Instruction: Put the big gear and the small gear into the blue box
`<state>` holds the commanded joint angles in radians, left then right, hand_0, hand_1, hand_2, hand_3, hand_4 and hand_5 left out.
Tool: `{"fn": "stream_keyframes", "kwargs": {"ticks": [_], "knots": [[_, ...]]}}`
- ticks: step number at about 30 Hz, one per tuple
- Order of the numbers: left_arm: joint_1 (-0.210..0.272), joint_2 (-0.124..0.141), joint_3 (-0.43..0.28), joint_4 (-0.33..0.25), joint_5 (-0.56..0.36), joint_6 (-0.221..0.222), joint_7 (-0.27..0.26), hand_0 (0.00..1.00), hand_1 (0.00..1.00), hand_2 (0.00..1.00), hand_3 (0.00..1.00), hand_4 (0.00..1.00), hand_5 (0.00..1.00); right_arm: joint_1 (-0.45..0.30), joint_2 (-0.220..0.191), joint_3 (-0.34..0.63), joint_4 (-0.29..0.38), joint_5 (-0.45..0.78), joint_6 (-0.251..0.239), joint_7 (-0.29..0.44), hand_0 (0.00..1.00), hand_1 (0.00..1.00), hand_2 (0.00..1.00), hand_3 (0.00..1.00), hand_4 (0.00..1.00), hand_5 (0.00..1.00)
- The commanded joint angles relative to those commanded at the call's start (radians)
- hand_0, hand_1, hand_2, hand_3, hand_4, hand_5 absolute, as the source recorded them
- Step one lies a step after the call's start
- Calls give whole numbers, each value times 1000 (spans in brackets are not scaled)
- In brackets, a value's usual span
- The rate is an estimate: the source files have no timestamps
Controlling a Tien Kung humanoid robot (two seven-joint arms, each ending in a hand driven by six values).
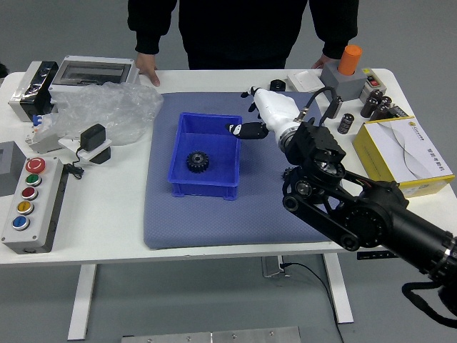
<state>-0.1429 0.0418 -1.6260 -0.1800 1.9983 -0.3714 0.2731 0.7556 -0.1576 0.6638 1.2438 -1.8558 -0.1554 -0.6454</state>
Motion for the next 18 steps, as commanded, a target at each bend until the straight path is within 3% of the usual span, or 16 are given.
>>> {"fn": "stream_keyframes", "kwargs": {"ticks": [18], "knots": [[-2, 5, 15, 0, -38, 8, -5, 809, 784, 795, 749, 594, 250, -62, -98, -23, -18, 105, 22, 0, 710, 666, 778, 715, 828, 424]]}}
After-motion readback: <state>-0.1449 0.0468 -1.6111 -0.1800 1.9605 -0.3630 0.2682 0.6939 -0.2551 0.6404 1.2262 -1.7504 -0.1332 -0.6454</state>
